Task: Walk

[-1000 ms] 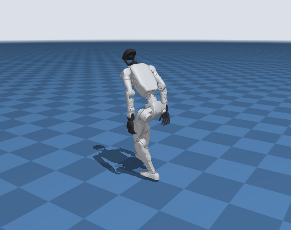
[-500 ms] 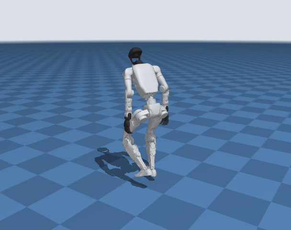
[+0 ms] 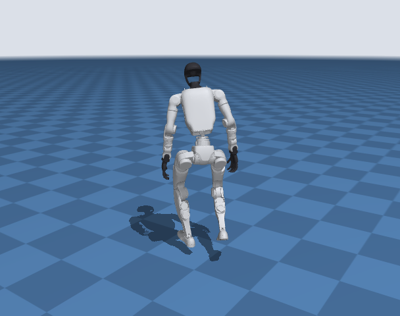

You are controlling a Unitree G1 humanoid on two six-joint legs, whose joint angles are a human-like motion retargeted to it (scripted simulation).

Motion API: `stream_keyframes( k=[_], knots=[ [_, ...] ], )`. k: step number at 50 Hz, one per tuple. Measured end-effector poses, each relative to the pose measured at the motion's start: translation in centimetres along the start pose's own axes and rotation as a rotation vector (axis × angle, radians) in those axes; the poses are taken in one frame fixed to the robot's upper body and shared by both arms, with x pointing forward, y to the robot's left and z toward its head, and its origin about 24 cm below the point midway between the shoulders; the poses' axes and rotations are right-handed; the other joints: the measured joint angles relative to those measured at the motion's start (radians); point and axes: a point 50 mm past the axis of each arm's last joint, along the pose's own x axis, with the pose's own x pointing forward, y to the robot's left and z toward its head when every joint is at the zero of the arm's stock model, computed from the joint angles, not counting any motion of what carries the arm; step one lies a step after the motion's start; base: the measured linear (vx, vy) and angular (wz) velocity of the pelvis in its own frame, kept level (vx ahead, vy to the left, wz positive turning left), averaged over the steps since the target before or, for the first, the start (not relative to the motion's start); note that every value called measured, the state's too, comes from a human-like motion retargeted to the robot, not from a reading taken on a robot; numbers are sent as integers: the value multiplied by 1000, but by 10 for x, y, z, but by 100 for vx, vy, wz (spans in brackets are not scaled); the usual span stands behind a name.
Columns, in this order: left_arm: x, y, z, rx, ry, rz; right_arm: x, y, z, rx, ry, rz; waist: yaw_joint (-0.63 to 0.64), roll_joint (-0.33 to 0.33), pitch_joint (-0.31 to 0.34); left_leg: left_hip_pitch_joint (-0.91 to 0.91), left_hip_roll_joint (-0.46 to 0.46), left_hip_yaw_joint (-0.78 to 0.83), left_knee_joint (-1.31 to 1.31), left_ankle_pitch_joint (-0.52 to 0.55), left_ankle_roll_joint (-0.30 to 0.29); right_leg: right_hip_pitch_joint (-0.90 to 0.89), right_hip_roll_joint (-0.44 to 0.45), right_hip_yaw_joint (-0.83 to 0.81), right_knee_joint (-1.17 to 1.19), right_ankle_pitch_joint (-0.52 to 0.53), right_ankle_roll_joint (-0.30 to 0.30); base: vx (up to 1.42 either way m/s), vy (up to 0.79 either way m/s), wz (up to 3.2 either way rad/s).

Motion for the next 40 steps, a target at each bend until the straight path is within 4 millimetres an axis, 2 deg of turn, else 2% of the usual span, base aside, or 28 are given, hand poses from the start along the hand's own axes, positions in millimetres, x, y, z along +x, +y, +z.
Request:
stream_keyframes(
  k=[4, 8, 11, 14, 18, 23, 27, 31, 33, 35, 40],
  knots=[
    [2, -6, 35, 14, -125, 2, 0, -3, 9, 8, -43, -12, -49, 33, -6, 139, -10, 15, -114, -19, -9, -87, -61, -44, -86, -34, -8, 54, 11, -36],
    [-1, -14, 67, 47, -257, -2, -1, -6, 12, 26, -67, -31, -83, 60, -7, 298, -22, 27, -244, -27, -30, -125, -88, -77, -324, -5, 32, 56, 6, -36],
    [-4, -20, 83, 81, -336, -14, -1, -8, 11, 38, -69, -48, -95, 74, -8, 415, -26, 43, -326, -39, -42, -126, -92, -85, -521, 51, 79, 55, 1, -48],
    [-6, -25, 89, 109, -374, -31, -1, -9, 9, 43, -59, -63, -100, 79, -13, 507, -26, 64, -359, -68, -52, -121, -100, -87, -674, 100, 117, 52, -5, -48],
    [-5, -30, 78, 141, -341, -55, -1, -8, 2, 36, -29, -69, -106, 78, -36, 578, -22, 81, -319, -132, -62, -125, -125, -84, -698, 133, 125, 51, -12, -34],
    [-1, -34, 42, 149, -201, -76, 0, -10, -3, 14, 2, -76, -103, 85, -28, 648, 18, 51, -199, -153, -91, -89, -106, -76, -570, 114, 77, 51, -20, -49],
    [-2, -34, 9, 139, -77, -82, 1, -15, 1, -5, -3, -89, -82, 114, -5, 628, 106, 2, 22, -37, -143, -32, -12, -72, -531, 65, 22, 48, -23, -86],
    [-5, -32, -17, 142, 13, -89, 1, -19, 7, -15, -25, -103, -43, 150, 0, 526, 222, -31, 325, 104, -147, 17, 103, -67, -551, 35, -33, 44, -18, -104],
    [-7, -32, -25, 148, 36, -96, 1, -21, 10, -19, -36, -114, -19, 163, -4, 459, 255, -53, 451, 149, -136, 41, 154, -60, -575, 20, -51, 44, -12, -105],
    [-8, -32, -29, 157, 45, -103, 1, -24, 13, -24, -44, -123, 6, 167, -13, 390, 265, -68, 541, 150, -118, 65, 192, -49, -603, 5, -58, 43, -8, -96],
    [-8, -28, -28, 189, 32, -111, 2, -27, 19, -38, -56, -131, 60, 146, -38, 238, 195, -76, 541, 15, -81, 140, 232, -6, -678, -29, -41, 44, -3, -79]
  ],
)
